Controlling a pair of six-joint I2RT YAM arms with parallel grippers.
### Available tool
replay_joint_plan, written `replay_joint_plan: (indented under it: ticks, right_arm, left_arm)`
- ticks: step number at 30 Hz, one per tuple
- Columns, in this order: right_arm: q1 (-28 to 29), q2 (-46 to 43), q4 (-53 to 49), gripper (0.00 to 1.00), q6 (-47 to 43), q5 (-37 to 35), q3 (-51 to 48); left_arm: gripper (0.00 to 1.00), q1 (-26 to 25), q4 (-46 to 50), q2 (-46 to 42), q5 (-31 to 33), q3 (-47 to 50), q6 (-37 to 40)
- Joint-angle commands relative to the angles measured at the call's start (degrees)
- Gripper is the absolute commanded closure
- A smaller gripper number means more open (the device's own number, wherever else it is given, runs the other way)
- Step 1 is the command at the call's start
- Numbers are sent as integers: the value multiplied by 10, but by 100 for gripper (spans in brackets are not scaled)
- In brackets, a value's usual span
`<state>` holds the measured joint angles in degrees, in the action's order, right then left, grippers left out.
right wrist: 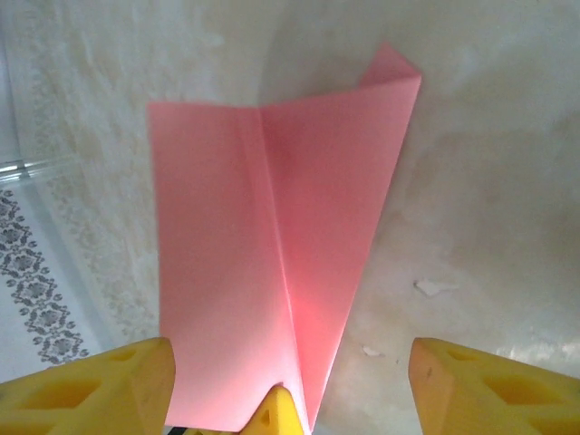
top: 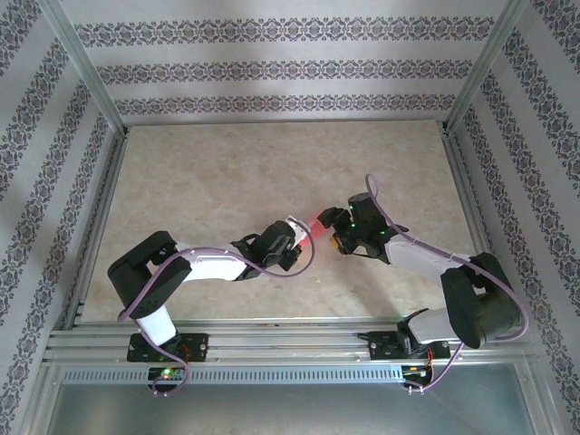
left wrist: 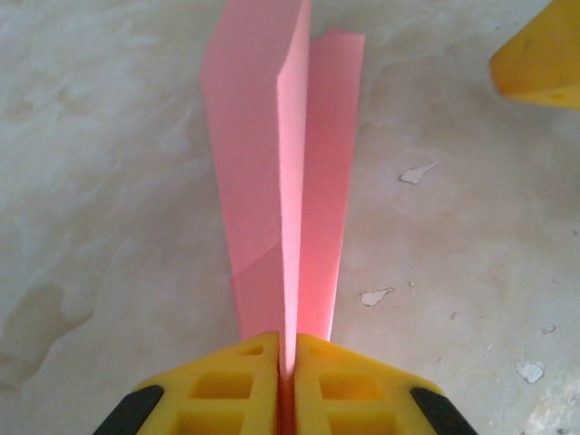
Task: Fold a paper plane with a square sheet of paper (pick it up from the middle)
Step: Fold the wing for the fifth time at the center of the table.
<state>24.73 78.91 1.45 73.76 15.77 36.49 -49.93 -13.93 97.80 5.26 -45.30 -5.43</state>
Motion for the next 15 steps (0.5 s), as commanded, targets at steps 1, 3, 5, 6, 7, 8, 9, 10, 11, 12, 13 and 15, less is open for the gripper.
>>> replay_joint_plan:
  ticks: [1,3,5,6,7,8,9,10,11,12,13,15]
  right_arm:
    - [-7,-28,-5,29,-114,-19,6]
    - [-10,-39,13,29,-159,-24,-7]
    - [-12,-49,25,29,-200,-29,-19]
    - [-15,-50,25,28,-216,-29,-21]
    - [-20,-49,29,28,-232,-17,-23]
    - [-24,-46,34,28,-249,-3,-23]
    - [-28,-43,28,28,-262,4,-20]
    - [-32,-39,33,29,-276,17,-21]
    - [-35,-36,37,30,-287,24,-22]
    - [-37,-36,36,32,-296,23,-23]
    - [-40,-34,41,32,-302,25,-27]
    - [-48,-31,49,33,-310,33,-34]
  left_arm:
    - [89,-10,47,5,10,-25,-120]
    - [90,-10,51,3,-7,-29,-157]
    - [90,-10,60,2,-21,-36,-186]
    - [91,-10,68,3,-30,-43,-199]
    - [91,-10,78,5,-40,-51,-211]
    - [92,-10,83,6,-52,-57,-218]
    - [92,-10,91,10,-62,-63,-226]
    - [93,-10,99,14,-71,-71,-235]
    - [93,-9,105,17,-80,-77,-239]
    - [94,-9,115,22,-89,-85,-243]
    - [94,-9,123,27,-97,-93,-247]
    - [96,-7,135,38,-117,-104,-253]
